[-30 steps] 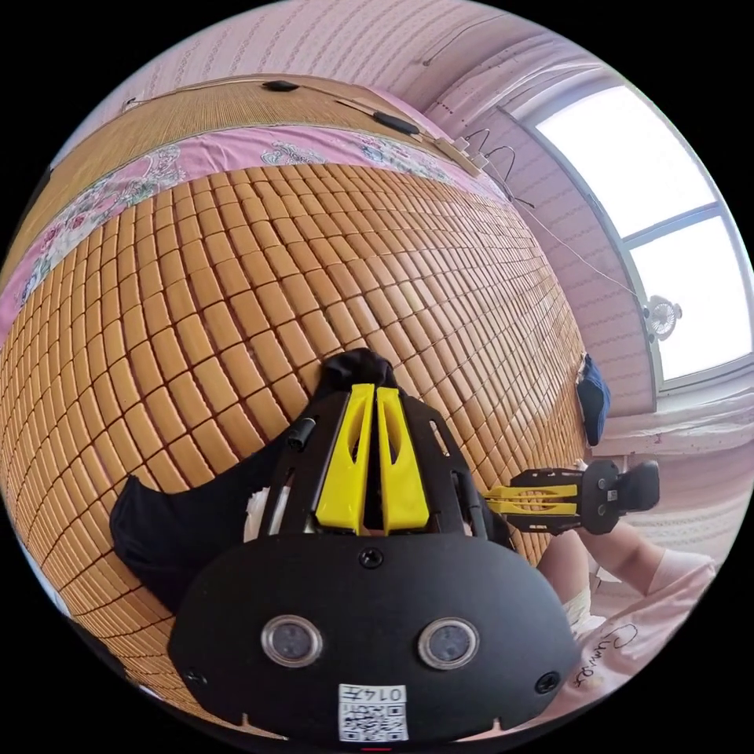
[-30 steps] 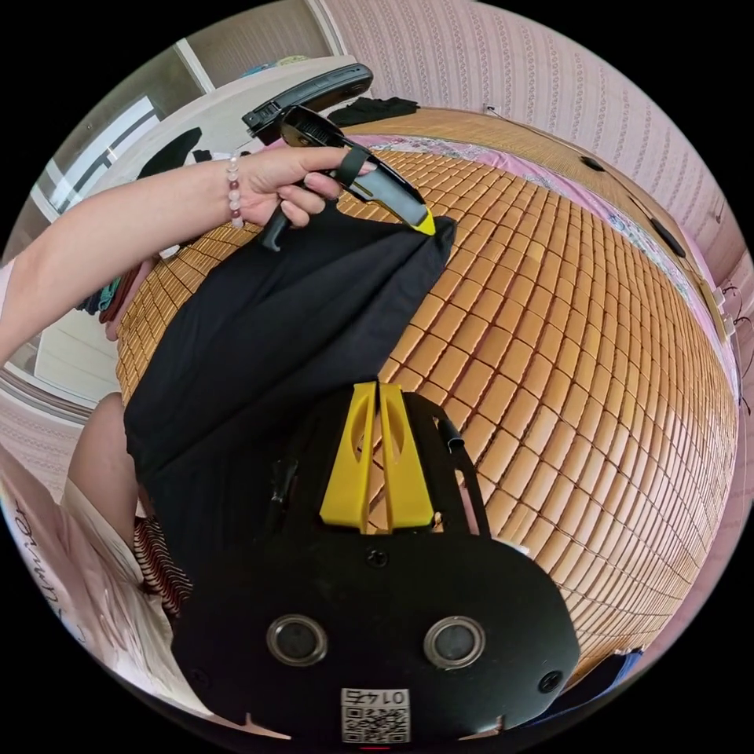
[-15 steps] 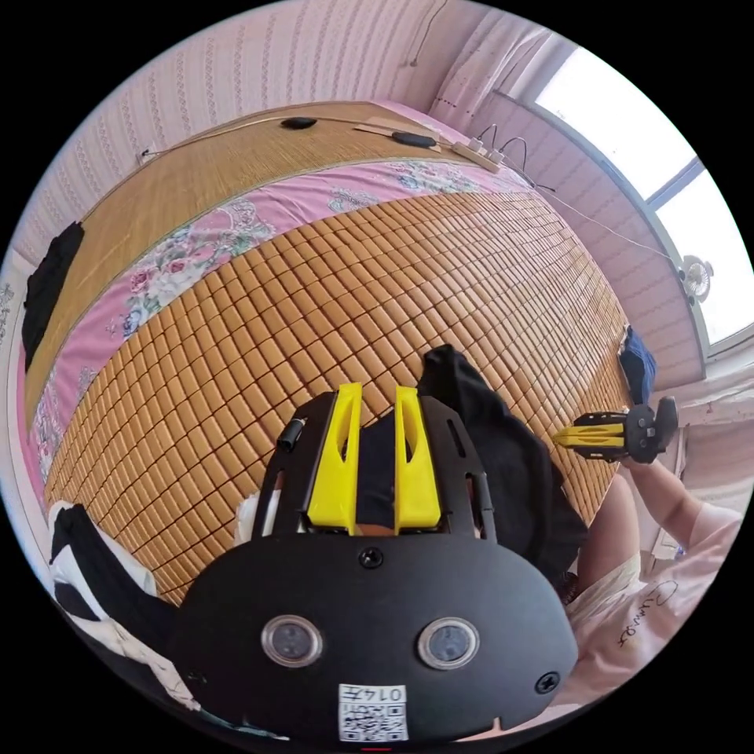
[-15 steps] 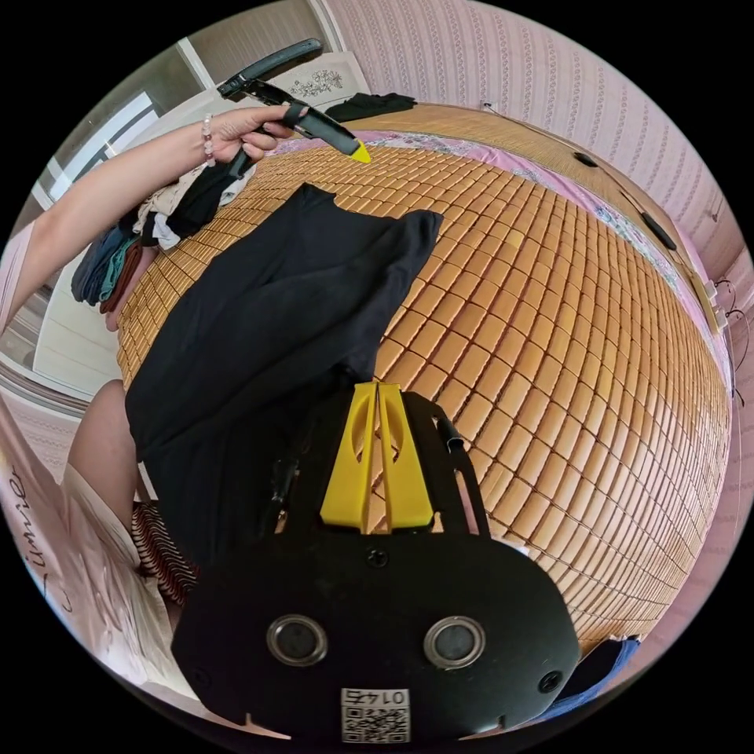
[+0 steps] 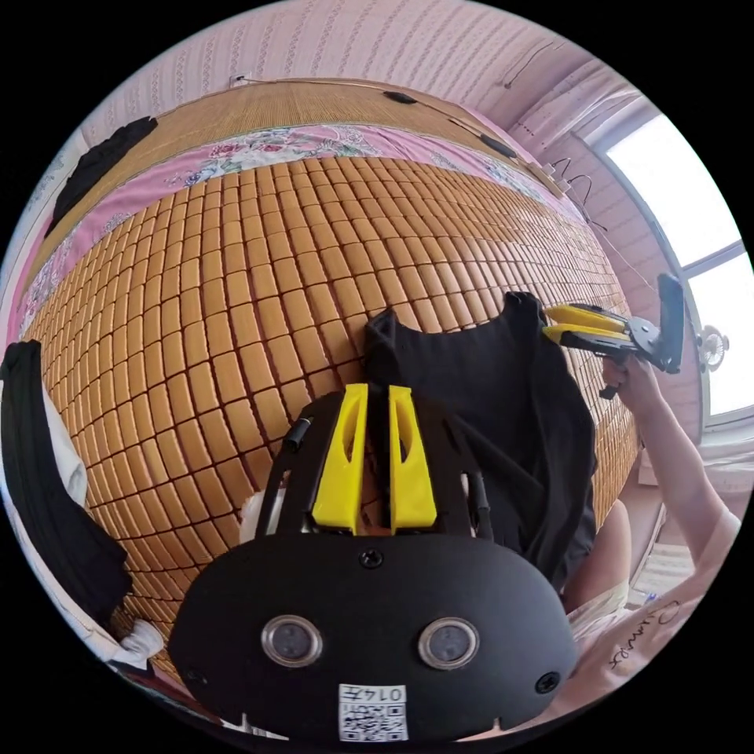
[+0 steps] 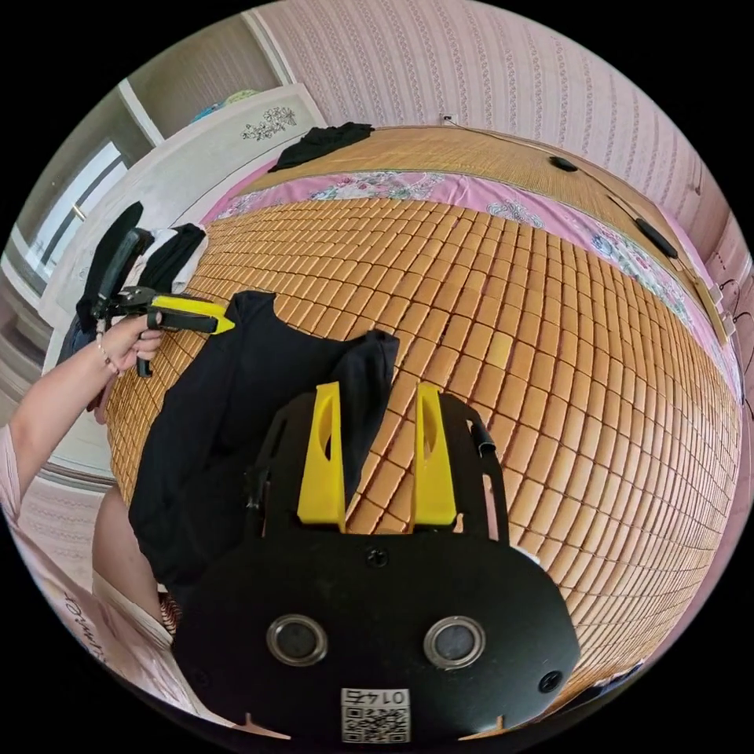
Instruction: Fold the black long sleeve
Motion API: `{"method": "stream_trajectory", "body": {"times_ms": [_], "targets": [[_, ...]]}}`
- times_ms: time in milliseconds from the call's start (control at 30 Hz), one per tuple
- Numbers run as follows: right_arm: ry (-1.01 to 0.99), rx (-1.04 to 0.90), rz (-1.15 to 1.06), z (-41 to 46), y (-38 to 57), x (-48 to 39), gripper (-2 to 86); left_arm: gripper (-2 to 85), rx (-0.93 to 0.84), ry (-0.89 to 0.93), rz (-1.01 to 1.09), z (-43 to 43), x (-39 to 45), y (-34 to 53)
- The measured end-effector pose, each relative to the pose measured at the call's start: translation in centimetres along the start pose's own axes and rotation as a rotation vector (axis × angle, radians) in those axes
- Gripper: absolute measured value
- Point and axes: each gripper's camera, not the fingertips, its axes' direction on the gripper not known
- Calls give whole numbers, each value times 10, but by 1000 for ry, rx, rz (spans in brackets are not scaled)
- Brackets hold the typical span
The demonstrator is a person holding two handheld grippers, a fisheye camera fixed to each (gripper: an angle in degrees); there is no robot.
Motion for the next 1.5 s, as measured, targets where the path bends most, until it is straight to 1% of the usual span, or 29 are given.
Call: {"method": "stream_trajectory", "body": {"times_ms": [33, 100, 200, 267, 333, 500, 567, 600, 667, 700, 767, 800, 867, 900, 933, 967, 1033, 1133, 1167, 1200, 1267, 1300, 1367, 1467, 1500], "targets": [[-17, -7, 8, 4, -7, 4, 49, 18, 24, 17, -17, -4, -1, 0], [-36, 28, 29, -3, -16, 11, 13, 7, 66, 17, -14, -13, -1, 1], [-19, 128, 57, -32, -30, 23, 0, -1, 195, 15, -42, -40, -3, 3], [-12, 183, 79, -52, -41, 31, -2, -3, 308, 52, -81, -65, -9, 5], [-26, 222, 88, -73, -54, 35, -2, -4, 343, 76, -97, -77, -10, 7], [-17, 210, -13, -95, -48, 7, -3, -5, 342, 83, -30, -104, 9, 33], [-51, 245, -58, -114, -26, -11, -3, -5, 342, 85, 54, -129, 26, 68], [-99, 278, -91, -131, -5, -25, -2, -5, 342, 85, 77, -136, 31, 80], [-167, 328, -143, -155, 37, -50, -2, -5, 327, 94, 162, -160, 52, 142], [-203, 315, -173, -165, 67, -67, -1, -5, 319, 96, 180, -164, 57, 160], [-226, 254, -195, -167, 111, -95, -1, -6, 272, 150, 224, -164, 81, 237], [-241, 200, -191, -157, 139, -112, -1, -6, 253, 167, 217, -159, 86, 256], [-261, 122, -164, -129, 178, -137, -2, -7, 159, 187, 183, -123, 107, 323], [-247, 49, -160, -104, 198, -152, -3, -7, 141, 179, 178, -112, 112, 338], [-192, -26, -142, -79, 215, -164, -3, -7, 118, 178, 146, -90, 117, 364], [-164, -60, -139, -68, 221, -169, -4, -8, 80, 204, 101, -70, 118, 383], [-82, -98, -116, -43, 237, -187, -4, -9, 72, 203, 69, -53, 121, 403], [-56, -55, -77, -42, 242, -203, -4, -10, 64, 92, 117, -50, 133, 426], [-35, -60, -88, -43, 242, -207, -4, -10, 39, 35, 131, -51, 136, 434], [7, -78, -110, -46, 242, -216, -4, -10, 29, 12, 139, -53, 137, 438], [28, -125, -167, -51, 242, -228, -5, -10, 28, -25, 139, -71, 139, 454], [41, -144, -197, -57, 242, -234, -5, -10, 40, -23, 130, -78, 139, 458], [56, -133, -216, -70, 236, -241, -6, -10, 123, 35, 138, -105, 152, 463], [77, -64, -269, -83, 193, -257, -9, -10, 171, 105, 203, -115, 196, 448], [83, -43, -308, -80, 164, -268, -9, -10, 173, 110, 210, -113, 208, 443]]}}
